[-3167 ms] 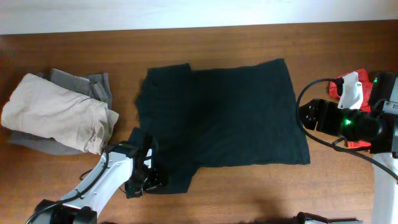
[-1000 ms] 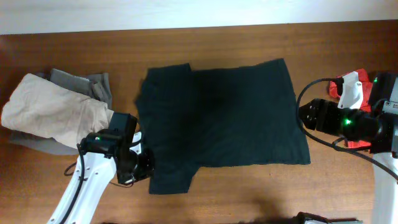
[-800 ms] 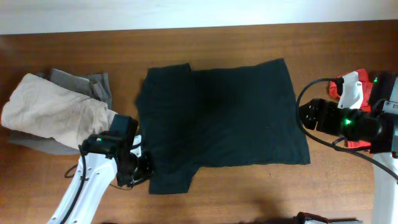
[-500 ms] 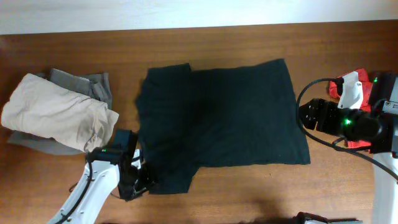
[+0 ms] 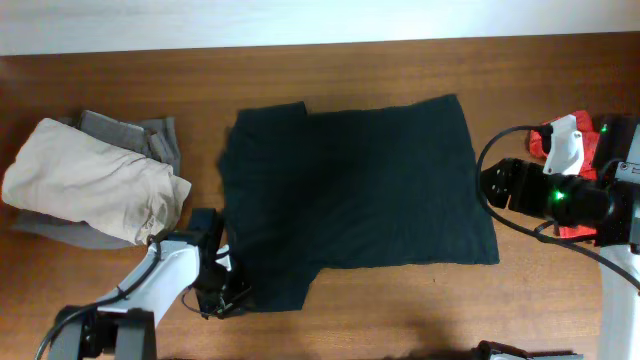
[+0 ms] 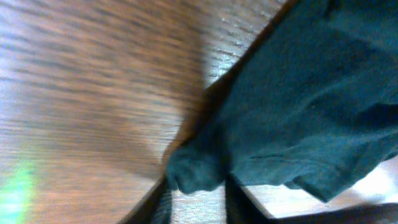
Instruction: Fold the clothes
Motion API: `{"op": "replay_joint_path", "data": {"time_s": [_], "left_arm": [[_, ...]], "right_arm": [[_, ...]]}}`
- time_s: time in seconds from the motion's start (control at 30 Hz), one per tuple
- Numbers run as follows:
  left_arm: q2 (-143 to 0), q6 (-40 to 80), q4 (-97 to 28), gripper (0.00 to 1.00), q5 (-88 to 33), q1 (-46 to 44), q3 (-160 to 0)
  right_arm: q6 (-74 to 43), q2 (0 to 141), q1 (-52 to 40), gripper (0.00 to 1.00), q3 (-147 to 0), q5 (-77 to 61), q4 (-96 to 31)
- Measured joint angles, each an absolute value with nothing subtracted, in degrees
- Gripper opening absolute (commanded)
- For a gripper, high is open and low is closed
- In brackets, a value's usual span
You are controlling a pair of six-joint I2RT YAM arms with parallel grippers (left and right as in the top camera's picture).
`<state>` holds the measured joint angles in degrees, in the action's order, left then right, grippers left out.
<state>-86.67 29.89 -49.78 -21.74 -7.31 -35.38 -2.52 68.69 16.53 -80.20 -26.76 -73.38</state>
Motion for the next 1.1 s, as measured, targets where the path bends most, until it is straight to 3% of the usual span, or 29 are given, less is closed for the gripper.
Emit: {"op": "replay_joint_path", "data": {"time_s": [0.17,0.37,0.63,1.1], "left_arm": [[-87.57,29.52,-48.64,0.01,-23.53,-7.31,-35.35],[-86.94,27.83,-52.71,0.01,-23.83,-7.31,-36.77],[-75.33,26.76,-56.12,0.00,-23.86,-7.31,-44.23],[-79.44,27.40,-39.88,0.00,-21.61,-7.35,-47.16]], "right_arm": [[-2.52,68.69,16.53,0.76,-80.20,-26.76,-73.32],[-2.52,68.69,16.53,0.76,-80.20,-26.76,-73.32],[-2.52,68.69,16.53,0.76,-80.20,-26.76,-73.25],[-2.52,68.84,16.53,0.77,-80.20,-26.76,-73.23]]}}
